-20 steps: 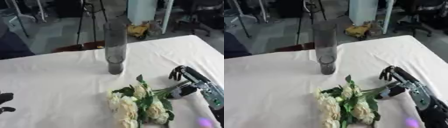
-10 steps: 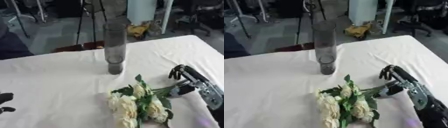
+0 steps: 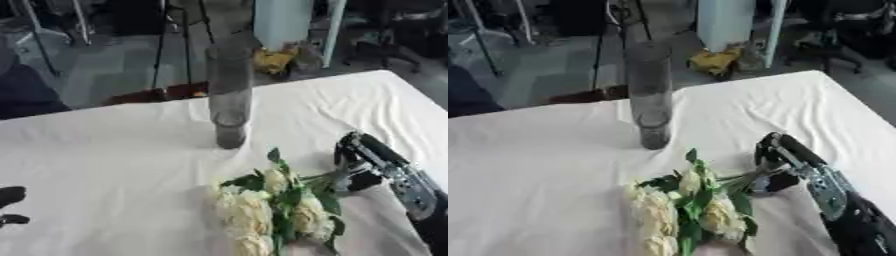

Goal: Arrange flowers into the vase.

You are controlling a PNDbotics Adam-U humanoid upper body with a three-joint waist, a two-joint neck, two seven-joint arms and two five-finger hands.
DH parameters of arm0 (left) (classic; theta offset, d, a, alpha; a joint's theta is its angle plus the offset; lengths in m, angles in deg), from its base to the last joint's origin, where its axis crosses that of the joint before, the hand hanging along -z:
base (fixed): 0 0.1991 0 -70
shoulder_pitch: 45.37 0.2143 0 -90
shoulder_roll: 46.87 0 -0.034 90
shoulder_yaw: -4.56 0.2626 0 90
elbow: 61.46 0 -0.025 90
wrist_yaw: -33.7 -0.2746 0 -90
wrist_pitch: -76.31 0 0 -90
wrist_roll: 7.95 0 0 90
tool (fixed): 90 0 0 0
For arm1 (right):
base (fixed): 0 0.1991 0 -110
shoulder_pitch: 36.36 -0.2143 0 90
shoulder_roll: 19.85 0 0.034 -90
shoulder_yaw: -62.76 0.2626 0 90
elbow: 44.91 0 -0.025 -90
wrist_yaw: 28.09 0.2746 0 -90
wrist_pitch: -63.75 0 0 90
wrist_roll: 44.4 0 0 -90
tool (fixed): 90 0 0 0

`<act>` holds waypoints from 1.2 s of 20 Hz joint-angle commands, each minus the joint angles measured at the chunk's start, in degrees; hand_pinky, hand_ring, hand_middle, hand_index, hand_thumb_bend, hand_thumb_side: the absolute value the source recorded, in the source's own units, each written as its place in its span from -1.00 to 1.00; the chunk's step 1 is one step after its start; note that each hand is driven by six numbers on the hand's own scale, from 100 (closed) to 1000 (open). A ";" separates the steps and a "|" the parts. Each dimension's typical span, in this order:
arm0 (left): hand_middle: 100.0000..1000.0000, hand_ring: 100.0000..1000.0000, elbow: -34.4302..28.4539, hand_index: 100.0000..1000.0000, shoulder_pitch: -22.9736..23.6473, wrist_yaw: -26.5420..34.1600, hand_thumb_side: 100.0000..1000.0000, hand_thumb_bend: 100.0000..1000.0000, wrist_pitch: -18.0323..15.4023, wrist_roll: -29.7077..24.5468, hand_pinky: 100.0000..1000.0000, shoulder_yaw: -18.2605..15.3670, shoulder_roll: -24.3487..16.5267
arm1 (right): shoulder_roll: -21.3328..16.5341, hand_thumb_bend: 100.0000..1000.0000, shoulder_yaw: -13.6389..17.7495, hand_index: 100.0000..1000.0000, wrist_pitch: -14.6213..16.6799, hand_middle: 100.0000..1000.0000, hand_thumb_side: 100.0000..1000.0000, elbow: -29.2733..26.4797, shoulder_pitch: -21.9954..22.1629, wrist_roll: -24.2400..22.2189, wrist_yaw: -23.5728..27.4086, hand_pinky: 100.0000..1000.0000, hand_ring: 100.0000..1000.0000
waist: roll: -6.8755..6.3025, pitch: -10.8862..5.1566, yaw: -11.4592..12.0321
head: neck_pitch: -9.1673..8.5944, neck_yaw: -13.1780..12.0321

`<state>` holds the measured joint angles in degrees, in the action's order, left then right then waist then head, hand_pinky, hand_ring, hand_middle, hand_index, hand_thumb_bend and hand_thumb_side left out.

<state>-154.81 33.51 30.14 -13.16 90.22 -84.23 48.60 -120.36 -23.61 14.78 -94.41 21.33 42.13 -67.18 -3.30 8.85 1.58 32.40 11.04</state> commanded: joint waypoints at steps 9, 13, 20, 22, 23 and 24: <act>0.28 0.47 -1.18 0.25 -0.68 0.10 1.00 -0.38 -0.11 -0.07 -0.04 -0.06 -0.51 | 0.29 0.91 -1.70 -0.37 3.54 -0.77 -0.47 0.70 -0.09 -5.08 3.98 -0.74 -0.10 | -0.54 -0.11 0.09 | 0.56 0.08; 0.28 0.47 -1.19 0.25 -0.62 0.10 1.00 -0.39 -0.09 -0.01 -0.04 -0.11 -0.58 | 0.34 0.91 -1.91 -0.37 3.81 -0.84 -0.46 0.31 0.13 -6.96 5.66 -0.83 -0.15 | -0.49 -0.17 0.13 | 0.59 0.06; 0.28 0.47 -1.19 0.25 -0.61 0.10 1.00 -0.38 -0.09 -0.01 -0.04 -0.12 -0.53 | 0.39 0.91 -1.33 -0.40 1.69 -1.00 -0.47 0.15 0.38 -7.07 8.51 -1.00 -0.53 | -0.23 -0.27 0.04 | 0.63 0.04; 0.28 0.47 -1.18 0.24 -0.58 0.10 1.00 -0.39 -0.09 -0.02 -0.04 -0.11 -0.53 | 0.36 0.87 -1.39 -0.41 0.59 -1.00 -0.48 0.01 0.42 -6.92 9.67 -1.00 -0.76 | -0.19 -0.30 0.09 | 0.64 0.05; 0.28 0.47 -1.17 0.24 -0.56 0.11 1.00 -0.39 -0.09 -0.02 -0.04 -0.10 -0.53 | 0.35 0.88 -1.38 -0.41 0.12 -1.00 -0.49 -0.01 0.42 -6.93 10.20 -1.00 -0.79 | -0.17 -0.31 0.11 | 0.65 0.06; 0.28 0.47 -1.16 0.24 -0.55 0.11 1.00 -0.39 -0.09 -0.02 -0.04 -0.10 -0.52 | 0.31 0.88 -1.39 -0.41 -0.30 -1.00 -0.50 -0.04 0.41 -7.03 10.65 -1.00 -0.85 | -0.16 -0.32 0.12 | 0.65 0.07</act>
<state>-154.81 33.51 30.14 -13.17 90.21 -84.23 48.63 -119.61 -24.77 15.26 -94.44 21.66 35.32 -57.13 -3.30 8.85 1.69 32.73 11.13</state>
